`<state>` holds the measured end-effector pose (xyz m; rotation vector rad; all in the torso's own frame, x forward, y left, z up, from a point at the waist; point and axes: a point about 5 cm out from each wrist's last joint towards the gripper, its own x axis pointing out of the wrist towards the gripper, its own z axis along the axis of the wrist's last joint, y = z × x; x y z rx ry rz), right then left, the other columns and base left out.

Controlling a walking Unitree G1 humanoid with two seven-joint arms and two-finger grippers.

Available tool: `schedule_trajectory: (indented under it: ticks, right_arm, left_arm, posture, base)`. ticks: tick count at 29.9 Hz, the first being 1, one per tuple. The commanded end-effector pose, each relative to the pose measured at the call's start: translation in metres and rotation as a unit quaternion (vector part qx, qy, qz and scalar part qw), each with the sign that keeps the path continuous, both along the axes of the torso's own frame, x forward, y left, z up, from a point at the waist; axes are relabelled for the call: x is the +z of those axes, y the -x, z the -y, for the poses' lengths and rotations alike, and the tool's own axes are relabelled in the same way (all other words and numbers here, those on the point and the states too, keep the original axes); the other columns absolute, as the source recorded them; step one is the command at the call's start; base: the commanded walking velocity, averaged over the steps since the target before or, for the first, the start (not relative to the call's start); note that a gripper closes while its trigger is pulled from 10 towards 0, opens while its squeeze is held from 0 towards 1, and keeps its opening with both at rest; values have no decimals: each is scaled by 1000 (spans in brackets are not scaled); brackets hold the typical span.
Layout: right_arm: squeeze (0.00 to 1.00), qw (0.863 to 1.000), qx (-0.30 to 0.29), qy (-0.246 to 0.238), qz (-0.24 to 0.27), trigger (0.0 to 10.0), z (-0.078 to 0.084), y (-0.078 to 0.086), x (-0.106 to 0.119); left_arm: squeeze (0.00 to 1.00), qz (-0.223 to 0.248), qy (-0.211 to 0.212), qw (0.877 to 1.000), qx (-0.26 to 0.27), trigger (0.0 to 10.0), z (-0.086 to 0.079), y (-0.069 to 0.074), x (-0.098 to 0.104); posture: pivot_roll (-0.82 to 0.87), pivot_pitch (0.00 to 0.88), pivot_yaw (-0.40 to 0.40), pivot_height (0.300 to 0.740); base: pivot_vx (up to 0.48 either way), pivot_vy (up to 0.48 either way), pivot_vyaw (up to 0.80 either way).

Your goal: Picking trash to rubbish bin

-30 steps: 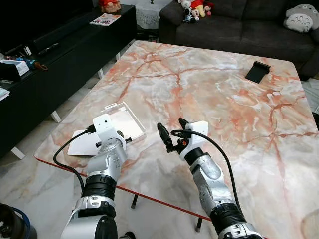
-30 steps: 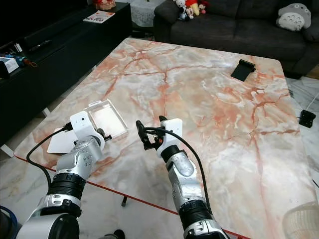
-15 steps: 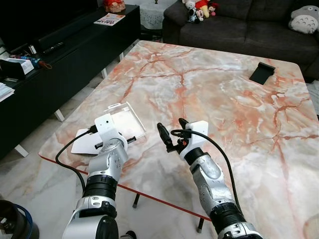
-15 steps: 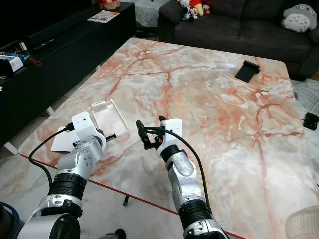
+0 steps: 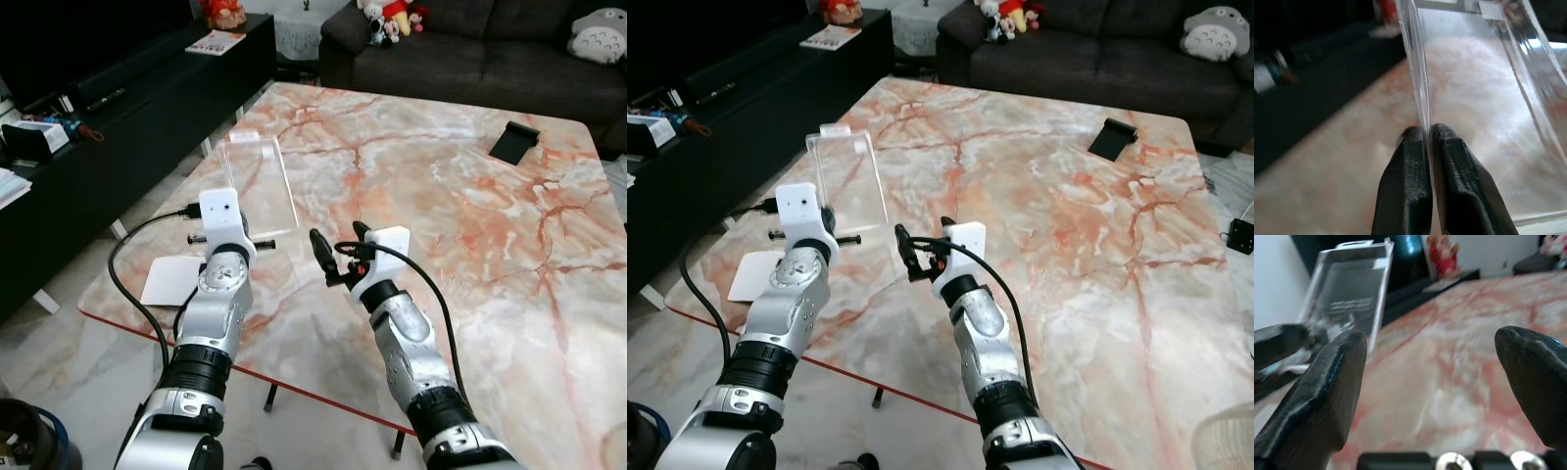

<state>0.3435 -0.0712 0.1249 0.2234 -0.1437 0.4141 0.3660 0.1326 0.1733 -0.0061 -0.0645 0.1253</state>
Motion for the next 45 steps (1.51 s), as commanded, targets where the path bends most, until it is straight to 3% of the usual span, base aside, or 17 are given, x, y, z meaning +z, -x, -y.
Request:
schedule_trajectory:
  ticks: [1,2,7,9,12,16,18,28,33,45]
  right_arm:
    - [0,1000,-26,-10,8,10000,3,-4,6]
    - [0,999,-42,-7,10,10000,7,-6,7]
    - [0,998,-55,2,16,10000,11,-9,9]
    - [0,997,-66,9,24,10000,16,-11,12]
    - [0,997,-77,15,27,10000,21,-13,12]
    - [0,994,-97,24,37,10000,32,-14,16]
    - [0,993,-101,33,46,10000,35,-14,17]
    - [0,991,-113,41,63,10000,50,-19,26]
    - [0,992,-93,50,70,10000,44,-19,28]
    - [0,991,-113,44,61,10000,54,-15,22]
  left_arm:
    - [0,35,-39,998,15,10000,-12,3,9]
    - [0,45,-66,996,25,10000,-21,7,9]
    - [0,57,-109,992,41,10000,-37,11,9]
    - [0,72,-145,986,43,10000,-47,17,13]
    - [0,80,-167,982,38,10000,-49,19,13]
    - [0,99,-236,967,11,10000,-46,28,8]
    - [0,103,-245,964,3,10000,-43,30,5]
    - [0,112,-207,972,23,10000,-37,35,0]
    - [0,102,-172,979,37,10000,-38,37,-7]
    - [0,113,-159,981,18,10000,-22,32,-4]
  posture:
    - [58,0,73,740]
    - [56,0,80,740]
    - [65,0,83,740]
    - [71,0,84,740]
    - [78,0,72,740]
    - [68,5,56,740]
    - [53,11,46,740]
    - [48,46,-41,740]
    - [30,38,-37,740]
    - [3,44,-30,740]
  base:
    - [0,0,0]
    - [0,0,0]
    - [0,0,0]
    - [0,0,0]
    - [0,0,0]
    - [0,0,0]
    - [0,0,0]
    - [0,0,0]
    - [0,0,0]
    - [0,0,0]
